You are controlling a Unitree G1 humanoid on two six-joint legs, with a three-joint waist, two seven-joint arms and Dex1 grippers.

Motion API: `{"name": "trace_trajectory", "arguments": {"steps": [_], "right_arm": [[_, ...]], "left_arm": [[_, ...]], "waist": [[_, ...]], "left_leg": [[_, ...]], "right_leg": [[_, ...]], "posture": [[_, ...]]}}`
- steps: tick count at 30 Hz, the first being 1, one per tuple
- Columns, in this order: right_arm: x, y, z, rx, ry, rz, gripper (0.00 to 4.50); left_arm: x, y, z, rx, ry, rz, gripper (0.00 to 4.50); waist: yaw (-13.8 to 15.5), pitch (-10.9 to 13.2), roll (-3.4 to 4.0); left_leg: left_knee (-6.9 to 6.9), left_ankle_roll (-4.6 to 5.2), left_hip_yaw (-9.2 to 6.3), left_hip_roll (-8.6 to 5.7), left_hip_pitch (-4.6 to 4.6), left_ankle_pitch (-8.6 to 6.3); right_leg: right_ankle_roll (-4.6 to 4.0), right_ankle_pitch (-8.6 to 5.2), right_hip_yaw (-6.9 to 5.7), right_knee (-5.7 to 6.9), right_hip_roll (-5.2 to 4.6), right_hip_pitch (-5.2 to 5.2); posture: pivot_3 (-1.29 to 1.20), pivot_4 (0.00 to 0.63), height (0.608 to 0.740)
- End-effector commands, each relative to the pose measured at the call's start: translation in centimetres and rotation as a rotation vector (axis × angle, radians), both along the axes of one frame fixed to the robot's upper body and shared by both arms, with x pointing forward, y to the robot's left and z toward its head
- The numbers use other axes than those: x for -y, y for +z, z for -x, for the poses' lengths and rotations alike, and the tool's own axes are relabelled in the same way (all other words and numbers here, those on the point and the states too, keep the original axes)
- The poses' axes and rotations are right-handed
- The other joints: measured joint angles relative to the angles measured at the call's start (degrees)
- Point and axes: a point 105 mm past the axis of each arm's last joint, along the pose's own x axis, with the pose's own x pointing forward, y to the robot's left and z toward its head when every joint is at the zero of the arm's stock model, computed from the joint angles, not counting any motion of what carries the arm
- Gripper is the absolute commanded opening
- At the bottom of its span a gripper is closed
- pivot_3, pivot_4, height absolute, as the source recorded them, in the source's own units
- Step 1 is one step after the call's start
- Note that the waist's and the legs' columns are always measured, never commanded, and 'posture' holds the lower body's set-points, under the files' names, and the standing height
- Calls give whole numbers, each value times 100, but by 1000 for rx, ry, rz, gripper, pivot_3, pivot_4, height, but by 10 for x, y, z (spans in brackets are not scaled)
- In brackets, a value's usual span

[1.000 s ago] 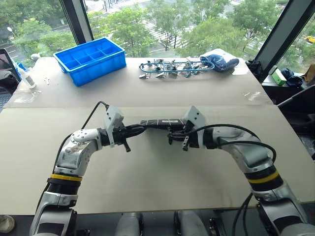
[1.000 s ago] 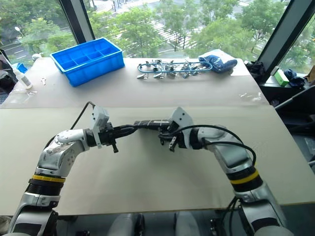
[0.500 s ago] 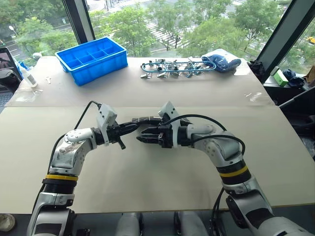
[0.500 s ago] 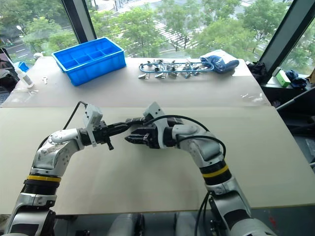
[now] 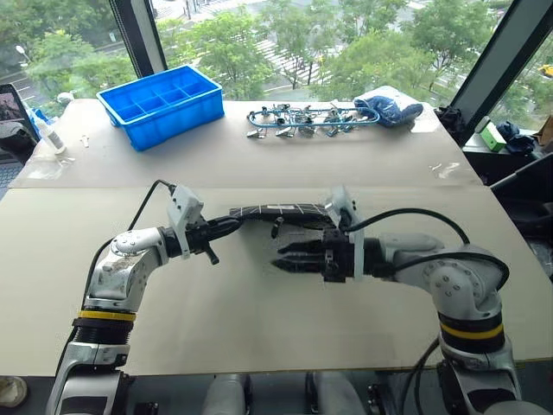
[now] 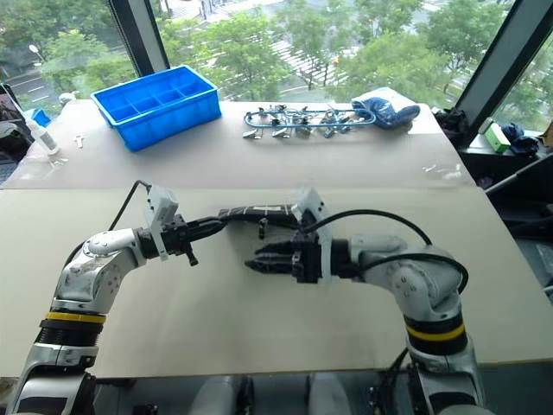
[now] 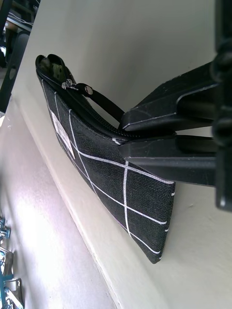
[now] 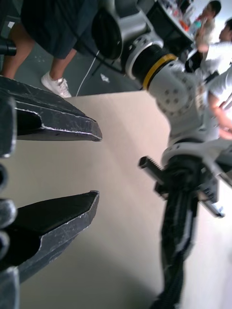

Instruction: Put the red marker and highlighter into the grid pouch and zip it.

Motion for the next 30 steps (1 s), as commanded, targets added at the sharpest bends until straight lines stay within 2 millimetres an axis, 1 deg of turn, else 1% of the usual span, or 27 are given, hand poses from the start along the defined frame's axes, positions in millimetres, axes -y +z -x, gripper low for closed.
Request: {"name": "trace_trajectory", "arguments": {"steps": [1, 2, 3, 6, 8, 12, 14, 16, 20, 24, 30], "right_arm": [[0, -14, -8, -28, -143, 68, 1881], [1, -19, -12, -42, -182, 85, 1881], [2, -28, -23, -42, -258, 118, 1881], [-4, -36, -41, -11, -355, 163, 1881], [-10, -34, -49, 22, -378, 169, 1881], [-12, -29, -71, 109, -441, 188, 1881], [-11, -18, -84, 167, -479, 173, 1881], [-14, -6, -92, 199, -500, 138, 1881], [-25, 5, -97, 211, -504, 83, 1881], [-30, 7, -100, 217, -519, 73, 1881], [-36, 11, -99, 197, -512, 35, 1881]], "left_arm": [[-3, 14, 0, 61, 6, 4, 0], [-4, 14, 0, 60, 6, 4, 0], [-3, 14, 0, 60, 5, 4, 0], [-2, 15, -1, 61, 0, 3, 0], [-1, 16, -1, 62, -1, 4, 0], [-1, 18, -2, 66, -3, 2, 0], [-1, 18, -2, 68, -3, 1, 0], [-2, 18, -3, 69, -2, -1, 0], [-2, 19, -3, 69, 0, -2, 0], [-2, 19, -4, 70, 0, -1, 0], [-2, 19, -5, 70, 0, 0, 0]], "waist": [[-22, -1, -1], [-26, -1, -1], [-25, -1, -1], [-27, -1, -1], [-29, 0, -1], [-29, 0, -1], [-26, 0, 0], [-33, 0, 0], [-35, 0, 0], [-34, 0, 0], [-40, 0, 0]], "left_leg": [[0, 0, 0, 0, 0, 0], [0, -1, -1, 1, 4, 1], [0, -1, -1, 1, 6, 1], [1, -3, 0, -2, 5, 2], [1, -3, 1, -3, 3, 2], [2, -4, 1, -3, 2, 2], [1, -3, 1, -3, 2, 2], [1, -3, 2, -3, 2, 2], [0, -4, 1, 0, 0, 3], [-2, -5, 2, 0, -1, 3], [-2, -6, 2, 0, -2, 4]], "right_leg": [[0, 0, 0, 1, 1, 0], [0, 0, 0, 2, 2, 2], [-1, -1, 0, 4, 3, 2], [-1, -1, 1, 5, 1, 1], [-1, -1, 2, 6, 1, -1], [-1, -1, 2, 5, 1, -3], [0, -1, 0, 5, 1, -2], [0, -1, 1, 4, 1, -2], [-1, -1, 0, 6, 4, -5], [-1, 0, -1, 9, 3, -4], [0, 0, -2, 9, 3, -4]], "posture": [[0, 150, 740], [0, 150, 740], [0, 150, 740], [0, 150, 740], [0, 150, 740], [0, 150, 740], [0, 150, 740], [0, 150, 740], [0, 150, 740], [0, 150, 740], [0, 150, 740]]}}
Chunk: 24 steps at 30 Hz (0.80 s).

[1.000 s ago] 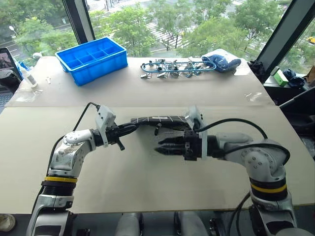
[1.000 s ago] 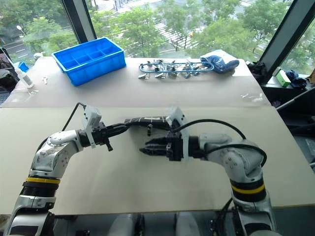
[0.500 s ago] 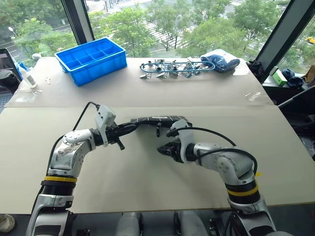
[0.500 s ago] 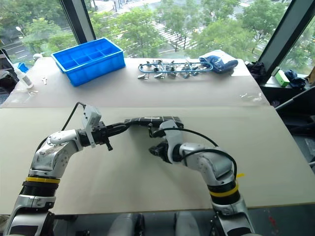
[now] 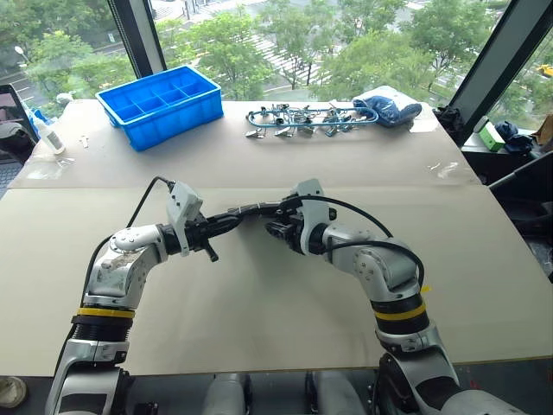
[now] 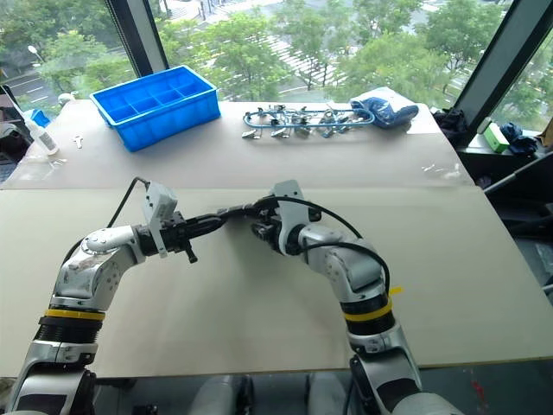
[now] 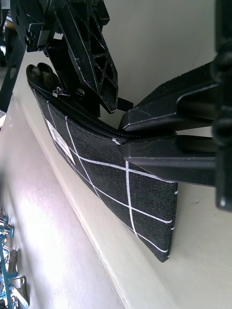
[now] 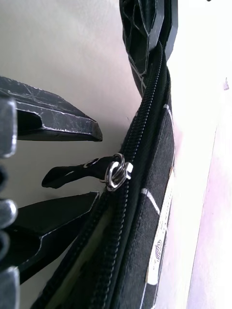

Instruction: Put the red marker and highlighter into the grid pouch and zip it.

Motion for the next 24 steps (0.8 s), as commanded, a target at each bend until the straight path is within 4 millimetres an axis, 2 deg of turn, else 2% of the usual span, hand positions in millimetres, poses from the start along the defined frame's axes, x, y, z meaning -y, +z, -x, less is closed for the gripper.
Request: {"name": "trace_trajectory", "arguments": {"steps": [1, 3, 6, 9, 10, 19, 24], "right_arm": [[0, 18, -3, 59, -7, -40, 1881], [1, 16, -4, 61, -11, -26, 1881], [3, 17, -7, 87, -27, -16, 1146], [4, 19, -8, 100, -31, -20, 112], [5, 20, -8, 102, -38, -25, 22], [22, 27, -7, 140, -43, -34, 22], [60, 25, -6, 153, -80, 21, 22]], "left_arm": [[-1, 16, -2, 65, -5, 3, 0], [0, 16, -2, 66, -5, 3, 0], [0, 16, -3, 68, -5, 4, 0], [0, 16, -2, 69, -4, 2, 0], [0, 16, -2, 69, -3, 2, 0], [-1, 16, -3, 71, 1, 0, 0], [0, 16, -3, 69, -6, -2, 0]], "waist": [[-1, 0, 0], [0, 0, 0], [0, 0, 0], [-3, 0, 0], [-4, 0, 0], [3, 0, 0], [12, 0, 0]], "left_leg": [[0, 0, 0, 0, 0, 0], [0, 0, 1, 0, 0, 0], [0, 0, 0, -1, 0, 0], [0, 0, 1, -1, 0, 0], [0, 0, 1, 0, 0, 0], [0, 0, 1, -1, 0, 0], [0, 1, 0, -2, -2, 0]], "right_leg": [[0, 0, 0, 0, 0, 0], [0, 0, 0, 0, -1, 0], [0, 0, 0, 0, -1, 0], [0, 0, 0, -1, 0, 0], [0, 0, 0, 0, 0, 0], [0, 0, 0, -1, -1, 0], [0, 0, 0, -2, -3, 1]], "posture": [[0, 150, 740], [0, 150, 740], [0, 150, 740], [0, 150, 740], [0, 150, 740], [0, 150, 740], [0, 150, 740]]}}
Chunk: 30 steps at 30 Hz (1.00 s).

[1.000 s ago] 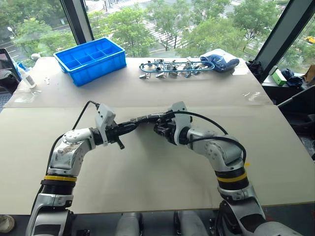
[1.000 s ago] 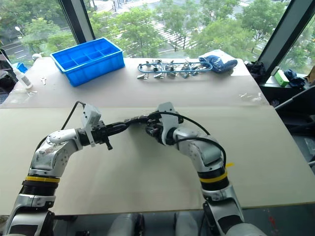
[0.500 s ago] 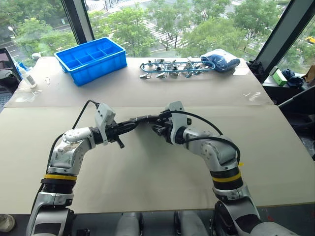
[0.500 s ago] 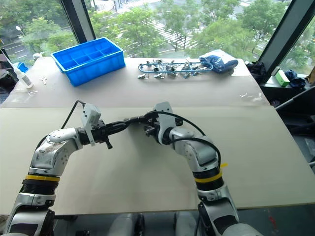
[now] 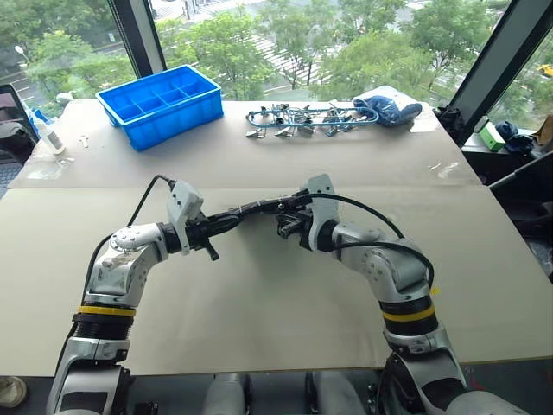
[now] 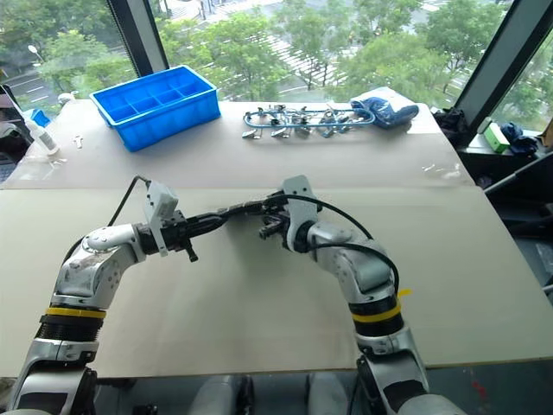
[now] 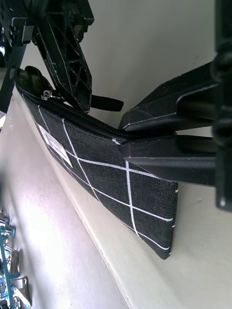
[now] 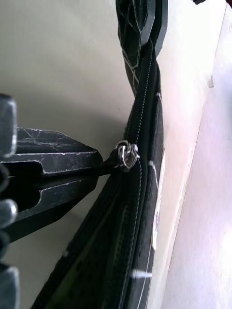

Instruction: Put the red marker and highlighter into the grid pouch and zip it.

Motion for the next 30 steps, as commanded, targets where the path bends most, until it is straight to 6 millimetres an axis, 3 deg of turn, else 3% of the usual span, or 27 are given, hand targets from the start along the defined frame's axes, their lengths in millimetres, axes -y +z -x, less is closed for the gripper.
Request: {"name": "trace_trajectory", "arguments": {"steps": [1, 7, 11, 16, 23, 30], "right_arm": [[37, 15, -2, 68, -67, 13, 22], [105, -4, -4, 13, -213, 181, 22], [129, -1, -3, 13, -245, 224, 22], [145, 4, -5, 23, -280, 239, 22], [148, 3, -5, 24, -278, 253, 22], [166, 8, -11, 47, -328, 286, 22]], "left_arm": [[-3, 14, -2, 59, 3, 3, 0], [-4, 13, -2, 56, 3, 1, 0], [-5, 13, -2, 54, 2, -1, 0], [-5, 14, -3, 56, 2, -4, 0], [-5, 15, -3, 58, -2, -7, 0], [-6, 14, -3, 55, -6, -13, 0]], "waist": [[2, 0, 0], [-1, 0, 0], [-8, 0, -1], [-7, 0, -1], [6, 1, -1], [8, 1, -2]], "left_leg": [[0, 0, -1, 0, 0, 0], [0, 1, 0, 0, 3, -1], [0, 2, 1, -1, 1, -1], [-2, 3, 1, 1, 5, -2], [-1, 3, 1, -2, 3, -2], [0, 3, 1, -2, 2, -1]], "right_leg": [[0, 0, -1, -1, 0, 0], [0, 0, 1, -7, 2, 0], [0, 0, 3, -10, 1, 0], [0, -1, 7, -9, 5, 0], [1, 0, 7, -11, 1, 1], [1, 0, 6, -11, 1, 1]], "posture": [[0, 150, 740], [0, 150, 740], [0, 150, 740], [0, 150, 740], [0, 150, 740], [0, 150, 740]]}}
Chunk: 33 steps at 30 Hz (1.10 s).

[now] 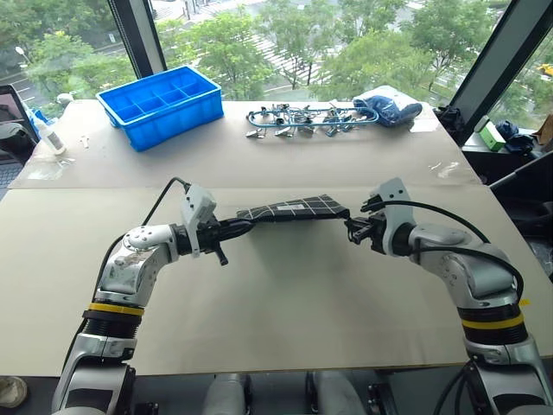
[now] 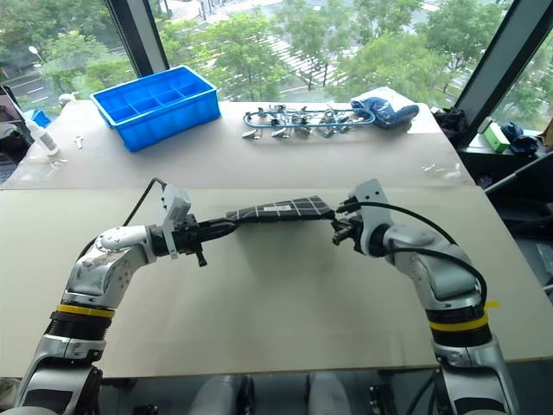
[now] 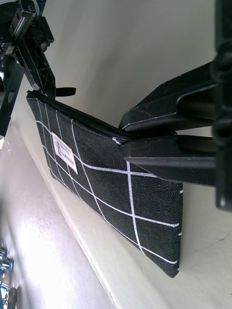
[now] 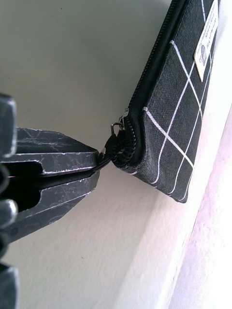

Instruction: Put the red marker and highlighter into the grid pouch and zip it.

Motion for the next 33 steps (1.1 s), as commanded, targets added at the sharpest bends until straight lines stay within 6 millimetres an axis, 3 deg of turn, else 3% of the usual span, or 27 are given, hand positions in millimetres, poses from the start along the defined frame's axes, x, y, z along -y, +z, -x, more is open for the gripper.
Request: {"name": "trace_trajectory", "arguments": {"steps": [1, 6, 7, 12, 13, 21, 26, 30, 33], "right_arm": [[57, 17, -10, 74, -213, 84, 22], [57, 20, -7, 80, -193, 30, 22], [48, 21, -2, 75, -142, 9, 640], [20, 20, 21, -26, 28, -126, 2094], [20, 22, 26, -43, 61, -161, 2573], [43, 41, 65, -7, 241, -126, 2573], [43, 33, 74, -9, 276, -113, 2573], [38, 24, 72, -15, 270, -120, 2594], [36, 20, 73, -20, 277, -108, 2594]], "left_arm": [[-24, 19, -7, 76, 75, -10, 0], [-25, 19, -6, 73, 76, -13, 0], [-25, 19, -6, 72, 76, -13, 0], [-23, 19, -4, 74, 63, -1, 0], [-21, 18, -3, 76, 54, 0, 0], [-20, -2, 10, 101, -30, -56, 0], [-17, -19, 22, 130, -109, -107, 0], [-14, -30, 32, 115, -193, -129, 1358], [-16, -22, 29, 163, -172, -98, 2454]], "waist": [[-2, 0, 0], [-3, 0, 0], [3, 0, 0], [26, 1, -1], [29, 1, -2], [120, 1, -2], [115, 1, -2], [119, 1, -2], [126, 1, -2]], "left_leg": [[0, 0, 0, 0, 0, 0], [0, 0, 0, 0, 1, 0], [0, 0, 0, 0, 1, 0], [0, 1, 1, 1, 0, -1], [0, 1, 1, 2, 6, -1], [2, 10, 3, -6, 2, -6], [1, 10, 0, 2, 12, -6], [4, 10, 2, 1, 11, -6], [4, 10, 2, 1, 9, -6]], "right_leg": [[0, 0, 0, 0, 0, 0], [0, 0, 1, 0, 1, 0], [0, 0, 1, 0, 1, 0], [1, 0, 0, -4, 0, 0], [1, 0, 3, -3, 1, 5], [7, 2, 3, -14, -6, 8], [5, 1, 5, -11, 3, 13], [5, 1, 6, -7, 1, 12], [5, 1, 6, -7, 1, 11]], "posture": [[0, 150, 740], [0, 150, 740], [0, 150, 740], [0, 150, 740], [0, 150, 740], [0, 150, 740], [0, 150, 740], [0, 150, 740], [0, 150, 740]]}}
